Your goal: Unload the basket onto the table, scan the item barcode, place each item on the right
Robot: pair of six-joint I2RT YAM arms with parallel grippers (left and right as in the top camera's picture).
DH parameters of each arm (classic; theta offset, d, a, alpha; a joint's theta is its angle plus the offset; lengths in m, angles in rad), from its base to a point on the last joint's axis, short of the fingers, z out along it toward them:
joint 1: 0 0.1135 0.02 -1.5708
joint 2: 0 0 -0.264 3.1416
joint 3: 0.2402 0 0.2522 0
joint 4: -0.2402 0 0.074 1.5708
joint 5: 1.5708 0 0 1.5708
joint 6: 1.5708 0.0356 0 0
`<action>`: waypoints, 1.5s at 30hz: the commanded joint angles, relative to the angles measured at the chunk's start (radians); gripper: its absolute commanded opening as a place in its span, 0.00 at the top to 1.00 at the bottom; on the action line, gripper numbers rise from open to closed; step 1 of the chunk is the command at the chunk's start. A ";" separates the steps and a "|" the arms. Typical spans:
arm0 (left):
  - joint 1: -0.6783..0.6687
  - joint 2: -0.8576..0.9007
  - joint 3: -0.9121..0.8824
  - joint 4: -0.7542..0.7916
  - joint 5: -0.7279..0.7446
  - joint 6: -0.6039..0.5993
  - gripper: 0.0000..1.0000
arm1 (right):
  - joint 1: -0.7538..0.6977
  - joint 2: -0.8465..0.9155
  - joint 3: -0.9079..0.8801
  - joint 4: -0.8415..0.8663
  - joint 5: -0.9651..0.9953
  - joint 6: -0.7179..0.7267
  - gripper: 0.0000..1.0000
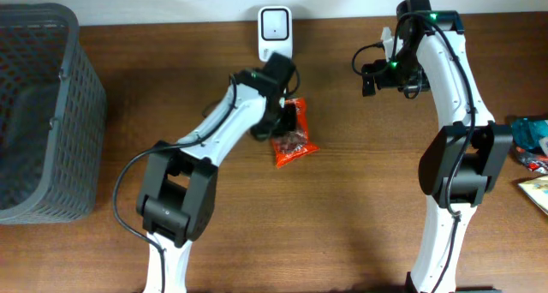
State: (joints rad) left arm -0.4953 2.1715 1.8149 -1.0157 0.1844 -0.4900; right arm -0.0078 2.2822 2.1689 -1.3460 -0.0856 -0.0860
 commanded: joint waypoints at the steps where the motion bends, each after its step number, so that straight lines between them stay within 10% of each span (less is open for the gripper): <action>1: 0.079 -0.104 0.188 -0.152 -0.166 0.036 0.34 | 0.001 -0.035 -0.004 0.000 0.011 -0.004 0.01; 2: 0.108 -0.120 0.225 -0.205 -0.263 0.035 0.05 | 0.001 -0.035 -0.004 0.000 0.012 -0.003 0.01; 3: 0.131 -0.129 0.233 -0.230 -0.323 0.035 0.01 | 0.001 -0.035 -0.004 0.000 0.011 -0.003 0.01; 13: 0.350 -0.126 0.231 -0.334 -0.342 0.035 0.01 | 0.042 -0.031 -0.021 -0.002 -0.539 -0.108 0.01; 19: 0.454 -0.126 0.231 -0.340 -0.339 0.035 0.01 | 0.269 -0.026 -0.035 0.026 -0.483 -0.149 0.01; 29: 0.461 -0.126 0.231 -0.345 -0.339 0.035 0.01 | 0.542 0.016 -0.225 0.245 0.104 0.290 0.07; 34: 0.461 -0.126 0.231 -0.345 -0.339 0.035 0.01 | 0.565 0.016 -0.371 0.369 0.180 0.359 0.18; 40: 0.461 -0.126 0.231 -0.345 -0.339 0.035 0.01 | 0.564 0.015 -0.416 0.393 0.181 0.361 0.61; 45: 0.461 -0.126 0.231 -0.345 -0.339 0.035 0.01 | 0.564 0.013 -0.324 0.323 0.185 0.361 0.62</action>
State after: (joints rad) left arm -0.0334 2.0476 2.0441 -1.3590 -0.1444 -0.4644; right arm 0.5507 2.2803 1.8034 -0.9852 0.1143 0.2634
